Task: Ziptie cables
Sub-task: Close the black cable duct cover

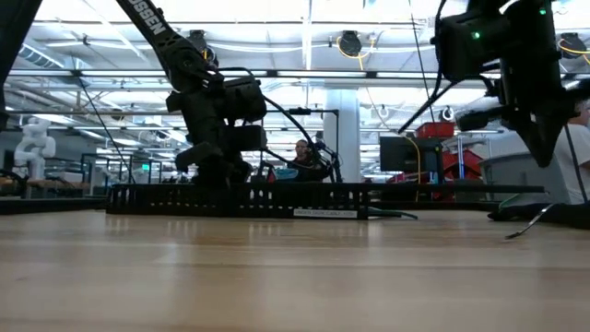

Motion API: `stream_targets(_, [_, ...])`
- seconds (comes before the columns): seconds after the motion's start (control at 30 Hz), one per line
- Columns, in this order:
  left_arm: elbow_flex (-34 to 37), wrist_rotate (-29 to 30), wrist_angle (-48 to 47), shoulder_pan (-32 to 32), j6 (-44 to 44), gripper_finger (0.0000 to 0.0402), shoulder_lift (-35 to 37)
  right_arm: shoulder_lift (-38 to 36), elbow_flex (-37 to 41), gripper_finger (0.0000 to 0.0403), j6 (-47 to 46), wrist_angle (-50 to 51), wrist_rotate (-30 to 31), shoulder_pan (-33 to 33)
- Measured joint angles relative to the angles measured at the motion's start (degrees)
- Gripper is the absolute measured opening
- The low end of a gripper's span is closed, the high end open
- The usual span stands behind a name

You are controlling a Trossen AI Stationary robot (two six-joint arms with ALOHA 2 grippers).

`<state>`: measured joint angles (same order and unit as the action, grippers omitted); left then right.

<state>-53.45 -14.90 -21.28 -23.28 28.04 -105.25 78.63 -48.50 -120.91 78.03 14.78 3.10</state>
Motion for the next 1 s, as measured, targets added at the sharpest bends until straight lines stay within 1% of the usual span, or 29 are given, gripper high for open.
stream_targets(0.07, [-0.02,0.06,-0.36,-0.07,0.60,0.0250,0.04,0.00,2.16,0.0000,-2.88,-3.66,0.32,-0.60])
stream_targets(0.2, [0.00,0.47,-1.23,-0.50,0.90,0.0250,0.55,0.02,8.12,0.0000,-2.94,-14.86,-0.77,-1.72])
stream_targets(0.27, [0.13,0.73,-1.68,-0.80,1.00,0.0250,1.33,0.02,9.74,0.0000,-2.94,-16.83,-1.28,-2.22])
stream_targets(0.43, [0.33,1.15,-2.45,-1.62,0.91,0.0250,2.26,0.00,10.18,0.0000,-2.88,-15.74,-2.31,-2.36])
stream_targets(0.57, [0.35,1.21,-2.51,-1.89,0.90,0.0250,2.27,-0.15,10.16,0.0000,-2.92,-18.42,-2.47,-2.23])
stream_targets(0.8, [0.37,1.32,-2.41,-1.83,0.80,0.0250,2.27,-1.51,10.16,0.0000,-2.75,-18.31,1.74,-2.25])
stream_targets(1.0, [0.35,1.12,-2.37,-1.78,0.80,0.0250,2.27,-1.63,10.13,0.0000,1.21,-15.34,3.27,-2.35])
